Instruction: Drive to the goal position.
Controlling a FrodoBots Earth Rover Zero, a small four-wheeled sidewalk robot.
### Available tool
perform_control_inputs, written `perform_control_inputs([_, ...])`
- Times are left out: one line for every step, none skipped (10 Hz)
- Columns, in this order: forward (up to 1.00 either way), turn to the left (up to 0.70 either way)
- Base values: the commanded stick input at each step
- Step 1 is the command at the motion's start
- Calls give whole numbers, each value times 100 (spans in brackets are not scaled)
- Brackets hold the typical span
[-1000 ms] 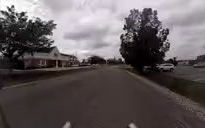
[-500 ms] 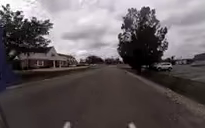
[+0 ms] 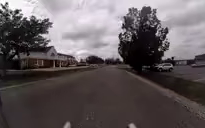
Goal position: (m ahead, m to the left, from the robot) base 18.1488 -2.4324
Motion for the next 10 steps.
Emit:
perform_control_inputs([60,0])
perform_control_inputs([60,0])
perform_control_inputs([60,0])
perform_control_inputs([60,0])
perform_control_inputs([60,-7])
perform_control_inputs([60,-15])
perform_control_inputs([60,-13])
perform_control_inputs([60,-7])
perform_control_inputs([60,0])
perform_control_inputs([60,0])
